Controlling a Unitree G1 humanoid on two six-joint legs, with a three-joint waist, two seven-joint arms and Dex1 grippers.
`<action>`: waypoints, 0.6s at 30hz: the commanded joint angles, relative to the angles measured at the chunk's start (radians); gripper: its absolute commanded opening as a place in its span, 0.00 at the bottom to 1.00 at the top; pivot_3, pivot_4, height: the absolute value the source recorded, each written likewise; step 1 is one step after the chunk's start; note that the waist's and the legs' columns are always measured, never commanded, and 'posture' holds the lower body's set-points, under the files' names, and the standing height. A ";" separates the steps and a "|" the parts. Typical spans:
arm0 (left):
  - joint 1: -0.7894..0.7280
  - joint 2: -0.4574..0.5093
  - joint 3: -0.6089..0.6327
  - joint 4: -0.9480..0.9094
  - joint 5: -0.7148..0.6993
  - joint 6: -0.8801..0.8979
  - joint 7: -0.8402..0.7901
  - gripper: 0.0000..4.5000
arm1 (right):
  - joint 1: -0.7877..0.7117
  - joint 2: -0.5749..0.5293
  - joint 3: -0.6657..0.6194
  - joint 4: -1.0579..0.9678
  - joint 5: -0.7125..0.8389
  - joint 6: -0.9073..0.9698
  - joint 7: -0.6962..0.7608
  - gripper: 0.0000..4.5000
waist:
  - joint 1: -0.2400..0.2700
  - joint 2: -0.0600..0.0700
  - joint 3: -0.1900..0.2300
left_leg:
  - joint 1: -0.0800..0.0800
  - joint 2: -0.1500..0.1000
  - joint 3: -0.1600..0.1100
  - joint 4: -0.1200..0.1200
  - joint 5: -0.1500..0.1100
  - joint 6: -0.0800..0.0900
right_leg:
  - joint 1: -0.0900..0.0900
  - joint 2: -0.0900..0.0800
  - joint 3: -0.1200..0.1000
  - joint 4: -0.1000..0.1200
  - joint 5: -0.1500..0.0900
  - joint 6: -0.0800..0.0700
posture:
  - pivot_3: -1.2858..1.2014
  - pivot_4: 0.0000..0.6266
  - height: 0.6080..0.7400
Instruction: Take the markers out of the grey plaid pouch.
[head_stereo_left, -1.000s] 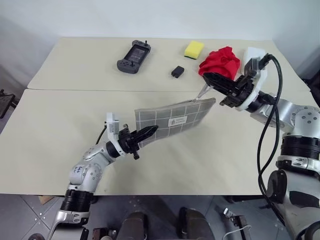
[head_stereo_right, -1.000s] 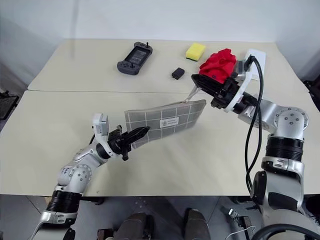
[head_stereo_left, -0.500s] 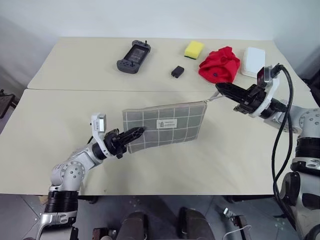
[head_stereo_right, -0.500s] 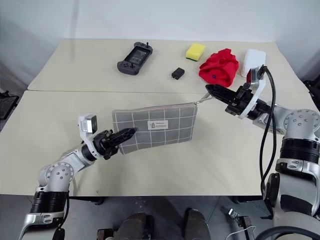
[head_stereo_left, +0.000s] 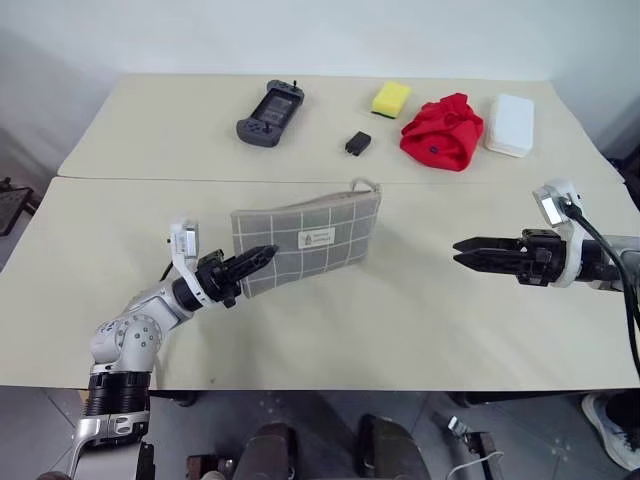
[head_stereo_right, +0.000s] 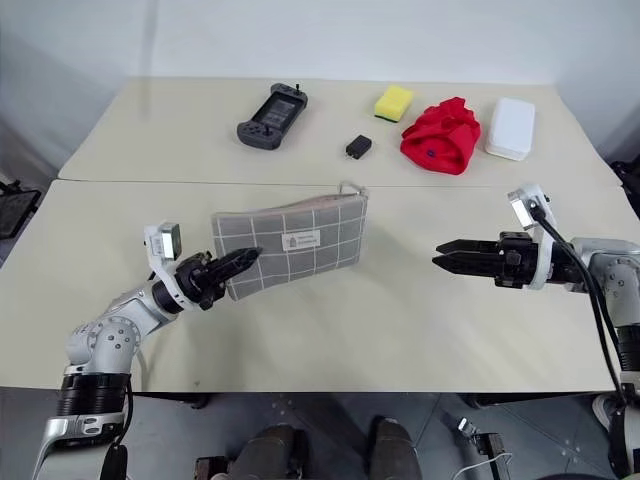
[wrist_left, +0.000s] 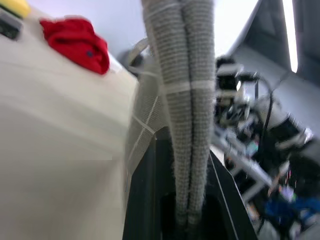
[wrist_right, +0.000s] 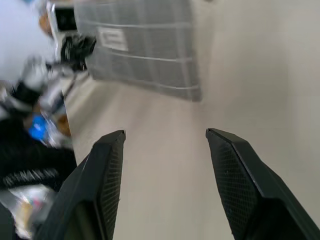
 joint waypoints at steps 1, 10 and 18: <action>0.011 -0.014 -0.063 -0.044 0.098 -0.130 -0.076 0.00 | -0.111 -0.018 -0.047 0.049 -0.038 -0.071 0.040 0.60 | -0.004 0.000 0.000 | 0.000 0.000 0.000 0.000 0.000 0.000 | 0.000 0.000 0.000 0.000 0.000 0.000 | 0.52 0.24 1.00; -0.003 -0.112 -0.212 -0.014 0.247 -0.309 -0.155 0.00 | -0.202 0.016 -0.009 -0.152 -0.051 -0.075 0.087 0.01 | 0.011 0.000 0.000 | -0.001 0.000 -0.002 0.000 0.000 0.000 | 0.000 -0.001 -0.001 0.000 0.000 0.000 | 0.52 0.24 1.00; -0.025 -0.143 -0.156 -0.050 0.136 -0.179 -0.138 0.00 | -0.147 0.072 0.093 -0.371 -0.098 -0.148 0.116 0.00 | 0.016 0.000 0.000 | -0.001 0.000 -0.003 0.001 0.000 0.000 | 0.000 -0.001 -0.001 0.000 0.000 0.000 | 0.52 0.24 1.00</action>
